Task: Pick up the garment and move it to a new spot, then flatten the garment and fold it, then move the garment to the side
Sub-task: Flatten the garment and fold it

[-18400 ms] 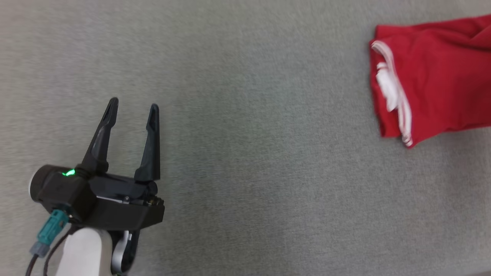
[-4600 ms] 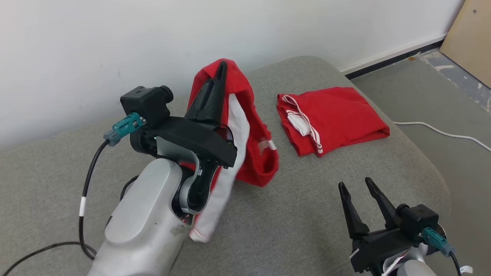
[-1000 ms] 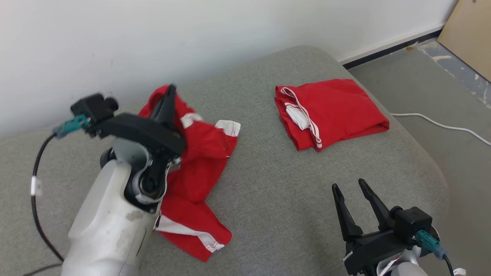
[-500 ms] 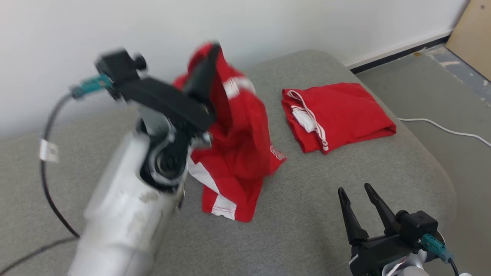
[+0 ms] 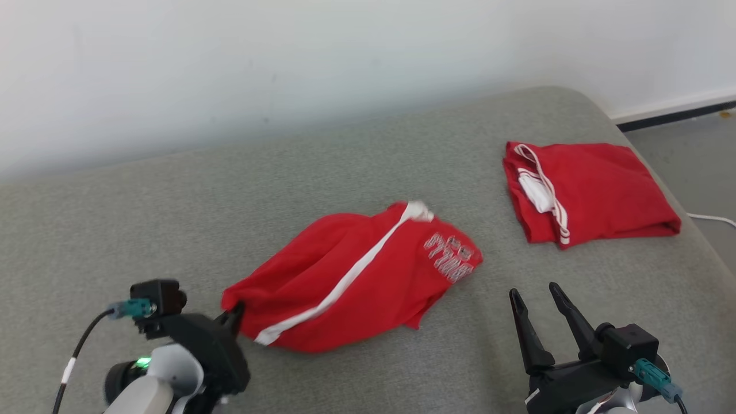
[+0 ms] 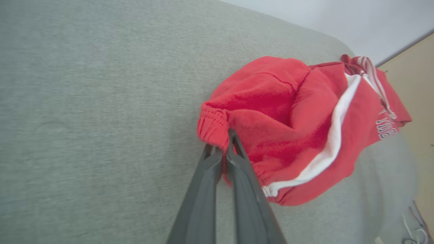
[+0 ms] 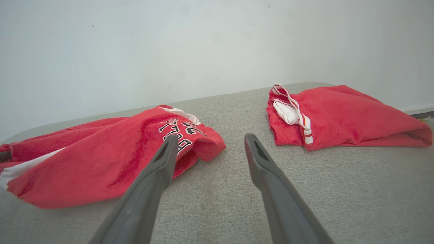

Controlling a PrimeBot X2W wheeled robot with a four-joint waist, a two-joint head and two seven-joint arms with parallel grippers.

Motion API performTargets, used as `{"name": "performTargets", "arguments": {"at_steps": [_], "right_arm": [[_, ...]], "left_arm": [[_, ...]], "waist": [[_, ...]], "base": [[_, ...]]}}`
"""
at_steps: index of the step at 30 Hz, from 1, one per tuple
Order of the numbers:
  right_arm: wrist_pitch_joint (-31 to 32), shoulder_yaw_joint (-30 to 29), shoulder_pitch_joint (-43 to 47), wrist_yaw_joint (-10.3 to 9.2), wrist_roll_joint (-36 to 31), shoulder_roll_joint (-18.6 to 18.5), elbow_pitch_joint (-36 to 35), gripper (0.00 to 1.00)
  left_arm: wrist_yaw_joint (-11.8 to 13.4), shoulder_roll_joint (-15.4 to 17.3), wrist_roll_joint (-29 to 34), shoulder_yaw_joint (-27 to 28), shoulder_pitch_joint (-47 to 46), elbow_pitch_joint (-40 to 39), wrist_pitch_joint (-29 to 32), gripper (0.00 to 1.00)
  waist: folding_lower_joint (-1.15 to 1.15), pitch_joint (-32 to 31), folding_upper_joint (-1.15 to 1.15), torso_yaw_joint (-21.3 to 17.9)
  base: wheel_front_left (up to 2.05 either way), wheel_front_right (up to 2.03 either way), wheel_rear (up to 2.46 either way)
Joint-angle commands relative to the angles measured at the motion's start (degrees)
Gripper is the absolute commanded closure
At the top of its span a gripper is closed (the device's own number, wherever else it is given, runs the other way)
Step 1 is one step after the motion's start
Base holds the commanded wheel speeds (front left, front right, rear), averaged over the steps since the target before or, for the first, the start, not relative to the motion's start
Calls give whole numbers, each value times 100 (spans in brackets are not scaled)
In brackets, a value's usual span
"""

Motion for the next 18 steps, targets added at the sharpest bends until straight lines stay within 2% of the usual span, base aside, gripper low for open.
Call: {"name": "performTargets", "arguments": {"at_steps": [1,6,12,13,14,16,17,18], "right_arm": [[-1,-3,19,-15,-27,-13,7,0],[0,41,12,-15,10,-12,56,0],[3,75,-42,-15,59,-34,78,0],[3,64,-37,-15,62,-41,79,0],[3,47,-25,-15,66,-47,79,0],[2,27,5,-15,59,-46,72,0],[2,16,20,-15,59,-53,68,0],[2,-12,44,-15,73,-72,64,0]], "left_arm": [[40,57,101,-19,67,-14,-39,100],[367,367,497,-106,271,84,-242,100],[565,289,466,58,361,277,-565,100],[611,280,485,89,370,296,-643,95],[652,277,528,102,374,326,-709,56],[715,271,563,138,409,413,-856,53],[738,273,593,168,407,456,-963,0],[749,222,607,233,431,526,-1194,0]], "waist": [[0,-62,0,211],[0,-109,0,279],[0,-125,0,177],[0,-129,0,157],[0,-131,0,142],[0,-136,0,113],[0,-137,0,105],[0,-146,0,103]], "base": [[0,0,0],[0,0,0],[0,0,0],[0,0,0],[0,0,0],[0,0,0],[0,0,0],[0,0,0]]}}
